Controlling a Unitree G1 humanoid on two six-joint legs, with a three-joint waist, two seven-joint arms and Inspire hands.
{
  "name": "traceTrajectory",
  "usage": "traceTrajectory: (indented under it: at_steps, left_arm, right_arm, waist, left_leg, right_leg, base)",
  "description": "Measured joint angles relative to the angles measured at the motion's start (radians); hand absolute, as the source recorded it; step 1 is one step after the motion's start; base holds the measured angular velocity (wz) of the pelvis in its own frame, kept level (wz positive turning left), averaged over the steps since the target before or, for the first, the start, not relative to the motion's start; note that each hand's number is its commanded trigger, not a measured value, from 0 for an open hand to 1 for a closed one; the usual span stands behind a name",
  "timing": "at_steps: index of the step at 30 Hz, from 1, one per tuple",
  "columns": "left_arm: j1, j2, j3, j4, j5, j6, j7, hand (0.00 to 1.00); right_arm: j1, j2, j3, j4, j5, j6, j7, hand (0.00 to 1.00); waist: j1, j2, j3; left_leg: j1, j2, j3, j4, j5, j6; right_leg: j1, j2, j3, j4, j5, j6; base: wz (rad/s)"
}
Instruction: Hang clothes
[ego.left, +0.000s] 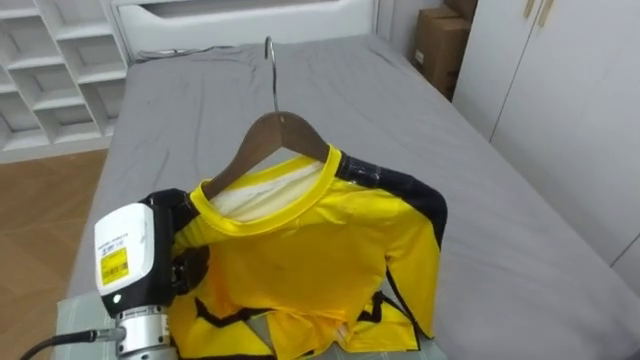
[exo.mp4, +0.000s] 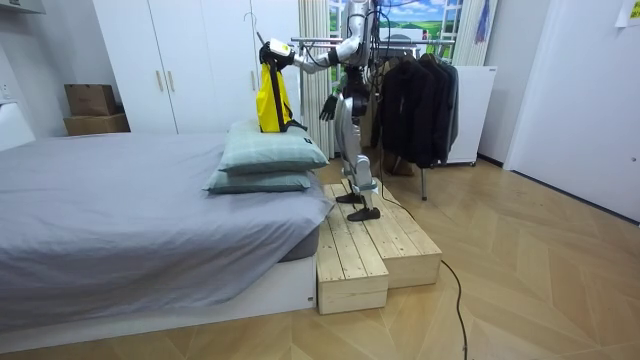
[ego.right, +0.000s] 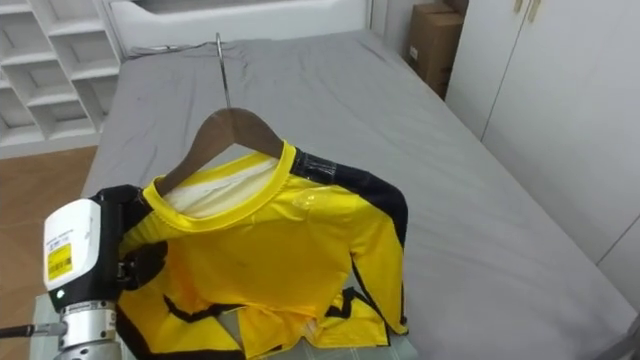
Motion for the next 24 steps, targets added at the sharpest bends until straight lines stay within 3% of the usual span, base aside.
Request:
traceTrajectory:
  at_steps: [8, 13, 17, 24]
  left_arm:
    - [0.013, 0.004, -0.001, -0.005, 0.003, 0.003, -0.006, 1.0]
    - [0.033, -0.009, 0.0, -0.063, 0.013, 0.038, -0.038, 1.0]
    - [0.034, -0.033, -0.001, -0.067, 0.012, 0.044, -0.051, 1.0]
    - [0.034, -0.047, -0.001, -0.068, 0.013, 0.051, -0.07, 1.0]
  right_arm:
    - [0.015, -0.006, -0.057, -0.335, -0.3, -0.007, -0.149, 0.0]
    - [0.037, -0.005, -0.068, -0.544, -0.467, -0.006, -0.186, 0.0]
    - [0.054, -0.004, -0.066, -0.659, -0.499, -0.006, -0.213, 0.0]
    - [0.052, -0.004, -0.061, -0.783, -0.532, -0.007, -0.235, 0.0]
  waist:
    - [-0.001, -0.005, -0.0048]
    - [0.004, -0.009, -0.0054]
    - [0.025, -0.01, -0.0057]
    - [0.049, -0.009, -0.0053]
  left_leg:
    - [0.006, 0.001, 0.001, 0.0, 0.0, 0.0]
    - [0.007, 0.001, -0.001, 0.0, 0.0, 0.0]
    - [0.01, 0.001, 0.009, -0.002, 0.0, 0.0]
    - [0.012, 0.003, 0.022, -0.001, 0.0, 0.0]
  right_leg:
    - [0.008, 0.0, -0.01, -0.001, 0.0, 0.0]
    - [0.006, -0.001, -0.009, 0.0, 0.0, 0.0]
    - [0.007, 0.0, 0.003, 0.001, 0.003, 0.0]
    - [0.001, 0.001, 0.021, 0.006, 0.003, 0.0]
  base:
    - [0.0]
    - [0.02]
    - [-0.08]
    - [-0.05]
